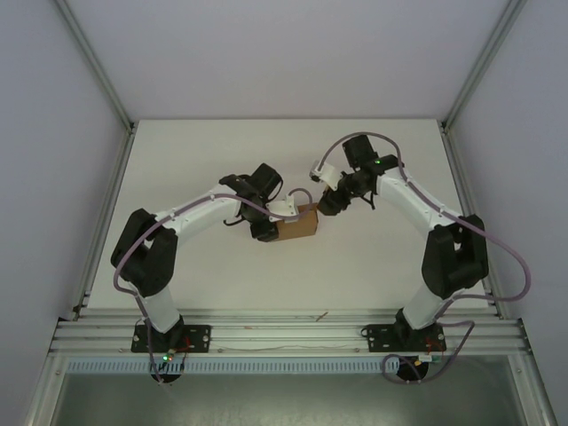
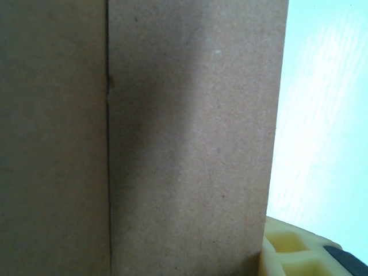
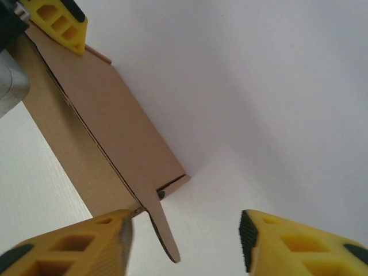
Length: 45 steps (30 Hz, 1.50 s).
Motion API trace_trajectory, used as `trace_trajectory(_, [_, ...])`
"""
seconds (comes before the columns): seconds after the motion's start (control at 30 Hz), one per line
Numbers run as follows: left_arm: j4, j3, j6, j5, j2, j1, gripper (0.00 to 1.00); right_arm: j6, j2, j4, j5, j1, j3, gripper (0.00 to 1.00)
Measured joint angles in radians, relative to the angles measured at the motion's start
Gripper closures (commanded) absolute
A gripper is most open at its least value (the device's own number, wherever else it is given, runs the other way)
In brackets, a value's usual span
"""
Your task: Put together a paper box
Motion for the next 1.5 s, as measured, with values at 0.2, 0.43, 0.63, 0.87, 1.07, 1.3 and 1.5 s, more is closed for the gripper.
trace_trajectory(0.2, [-0.009,0.006,0.008,0.0,0.0,0.0,0.58,0.001,0.039,-0.034,0.017,0.011,0.02,0.78])
trace_trajectory(0.43, [-0.011,0.013,0.005,-0.002,0.004,0.006,0.58,0.083,0.039,-0.024,0.021,0.034,0.021,0.96])
trace_trajectory(0.63, [0.004,0.013,-0.039,-0.006,0.004,0.013,0.58,0.424,-0.001,0.103,0.145,0.083,-0.035,1.0])
trace_trajectory(0.87, [0.043,0.011,-0.066,-0.005,0.004,0.013,0.58,0.868,-0.087,0.244,0.259,0.129,-0.147,1.0])
trace_trajectory(1.07, [0.046,-0.002,-0.073,-0.003,0.004,0.012,0.58,0.987,-0.124,0.325,0.282,0.142,-0.237,1.0])
trace_trajectory(1.3, [0.053,-0.002,-0.098,-0.003,0.004,0.012,0.58,1.055,-0.17,0.507,0.312,0.149,-0.359,1.0])
trace_trajectory(1.5, [0.058,-0.002,-0.111,-0.004,0.004,0.013,0.58,1.102,-0.199,0.657,0.332,0.161,-0.45,1.0])
